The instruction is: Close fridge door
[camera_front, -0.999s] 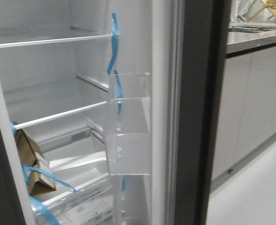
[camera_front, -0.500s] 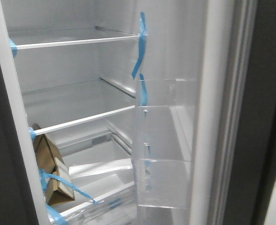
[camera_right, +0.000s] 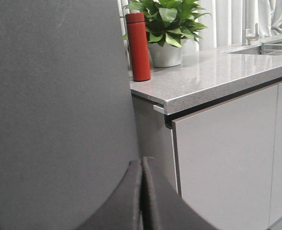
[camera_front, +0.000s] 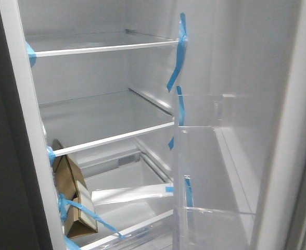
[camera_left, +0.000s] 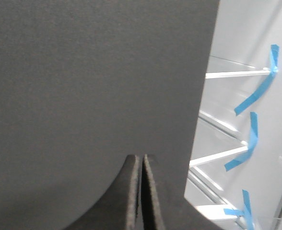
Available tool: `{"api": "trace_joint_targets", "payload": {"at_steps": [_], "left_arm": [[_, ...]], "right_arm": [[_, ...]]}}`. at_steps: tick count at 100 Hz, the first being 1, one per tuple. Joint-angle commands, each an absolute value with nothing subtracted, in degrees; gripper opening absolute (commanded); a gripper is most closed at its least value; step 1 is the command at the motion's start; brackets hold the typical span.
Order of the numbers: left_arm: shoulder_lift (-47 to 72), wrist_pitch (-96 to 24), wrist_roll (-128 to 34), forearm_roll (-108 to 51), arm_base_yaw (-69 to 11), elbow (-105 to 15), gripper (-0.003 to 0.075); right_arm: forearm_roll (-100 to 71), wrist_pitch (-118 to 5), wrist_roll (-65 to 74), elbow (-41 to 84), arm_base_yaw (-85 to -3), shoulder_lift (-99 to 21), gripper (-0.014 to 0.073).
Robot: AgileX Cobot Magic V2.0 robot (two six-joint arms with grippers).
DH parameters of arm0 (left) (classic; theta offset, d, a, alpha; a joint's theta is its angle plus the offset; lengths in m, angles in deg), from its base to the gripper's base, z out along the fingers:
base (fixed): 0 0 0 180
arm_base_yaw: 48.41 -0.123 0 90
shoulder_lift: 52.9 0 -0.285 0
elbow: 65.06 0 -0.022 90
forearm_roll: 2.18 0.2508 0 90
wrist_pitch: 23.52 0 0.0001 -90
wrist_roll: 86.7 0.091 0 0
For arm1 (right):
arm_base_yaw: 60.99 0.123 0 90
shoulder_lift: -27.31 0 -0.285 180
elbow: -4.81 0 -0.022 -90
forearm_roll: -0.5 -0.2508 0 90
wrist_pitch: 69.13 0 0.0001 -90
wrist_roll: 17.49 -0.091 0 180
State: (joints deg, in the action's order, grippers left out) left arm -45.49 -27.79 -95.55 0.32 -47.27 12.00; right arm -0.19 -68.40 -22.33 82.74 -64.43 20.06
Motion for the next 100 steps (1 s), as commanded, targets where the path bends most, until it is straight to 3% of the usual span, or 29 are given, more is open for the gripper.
{"api": "trace_joint_targets", "payload": {"at_steps": [1, 100], "left_arm": [[-46.78, -23.03, -95.65, -0.04, -47.29, 14.31, -0.0020], [-46.78, -23.03, -95.65, -0.04, -47.29, 14.31, -0.0020]], "right_arm": [[0.50, -73.09, -22.32, 84.01, -64.57, 21.27, -0.0071], [-3.53, -71.51, -22.19, 83.07, -64.57, 21.19, -0.0071]]}}
